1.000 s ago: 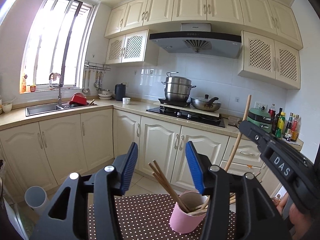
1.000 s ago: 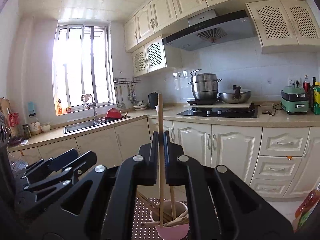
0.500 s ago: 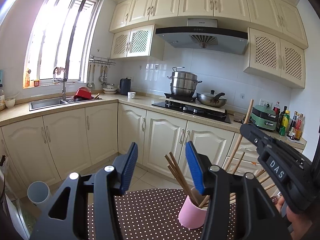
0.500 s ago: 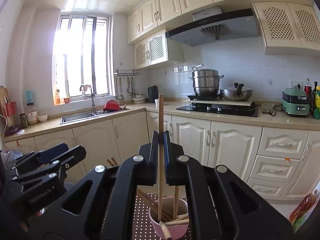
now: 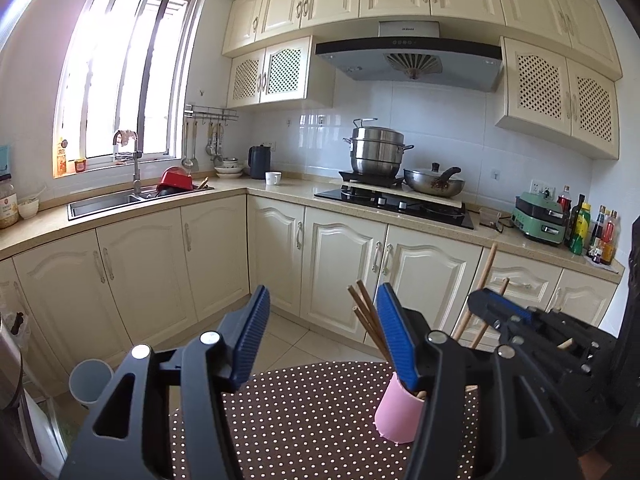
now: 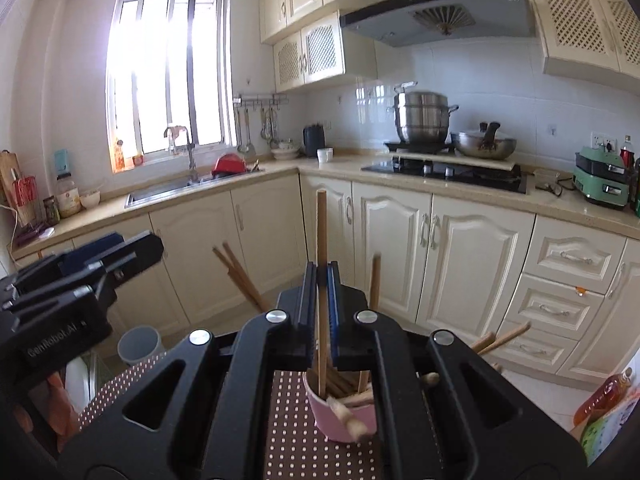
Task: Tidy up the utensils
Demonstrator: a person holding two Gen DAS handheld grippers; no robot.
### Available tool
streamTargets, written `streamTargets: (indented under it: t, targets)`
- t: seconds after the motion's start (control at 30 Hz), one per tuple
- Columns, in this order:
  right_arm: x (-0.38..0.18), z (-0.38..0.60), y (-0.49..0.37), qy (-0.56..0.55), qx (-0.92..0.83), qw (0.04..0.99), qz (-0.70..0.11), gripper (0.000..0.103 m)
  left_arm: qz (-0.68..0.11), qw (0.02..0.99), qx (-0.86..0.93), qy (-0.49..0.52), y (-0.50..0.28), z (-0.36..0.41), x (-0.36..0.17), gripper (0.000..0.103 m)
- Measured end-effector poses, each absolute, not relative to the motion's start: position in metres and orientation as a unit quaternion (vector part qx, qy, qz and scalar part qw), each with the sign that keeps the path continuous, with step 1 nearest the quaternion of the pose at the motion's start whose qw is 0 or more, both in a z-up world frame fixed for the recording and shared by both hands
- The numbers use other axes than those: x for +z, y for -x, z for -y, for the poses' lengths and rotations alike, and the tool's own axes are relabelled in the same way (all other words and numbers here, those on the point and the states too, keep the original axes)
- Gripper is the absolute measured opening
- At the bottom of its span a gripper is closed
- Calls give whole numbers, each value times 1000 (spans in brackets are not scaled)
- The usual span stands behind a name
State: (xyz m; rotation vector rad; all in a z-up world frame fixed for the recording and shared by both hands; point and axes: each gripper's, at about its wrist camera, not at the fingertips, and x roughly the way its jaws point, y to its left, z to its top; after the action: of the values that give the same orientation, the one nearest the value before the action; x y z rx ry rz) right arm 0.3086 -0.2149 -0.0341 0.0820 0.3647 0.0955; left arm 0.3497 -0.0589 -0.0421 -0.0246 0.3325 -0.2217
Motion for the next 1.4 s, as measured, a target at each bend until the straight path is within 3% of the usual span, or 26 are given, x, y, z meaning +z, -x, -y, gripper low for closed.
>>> streamTargets:
  t: [0.27,0.33,0.4,0.47,0.63,0.93,1.4]
  targets:
    - [-43,211,-309,-43,53,973,-221,9,-165,981,-100,-4,-339,56,-41,60]
    - [-42,210,-305,-48,55,973,-221,17,-167,981,-96,-8,-334,54,-41,61]
    - [-38,210,-298,-53,56,974,-215,36,-166,982,-88,-11,-326,50,-39,62]
    - [-32,209,-288,-56,57,976,-204,45,-162,983,-83,-14,-318,46,-37,63]
    - [-14,200,-261,-59,68,978,-187,45,-145,987,-69,-20,-286,34,-27,71]
    - [13,187,-203,-44,76,985,-151,58,-119,991,-45,-34,-223,15,-10,79]
    - [32,176,-103,-26,47,993,-104,68,-84,995,-28,-43,-117,-5,8,81]
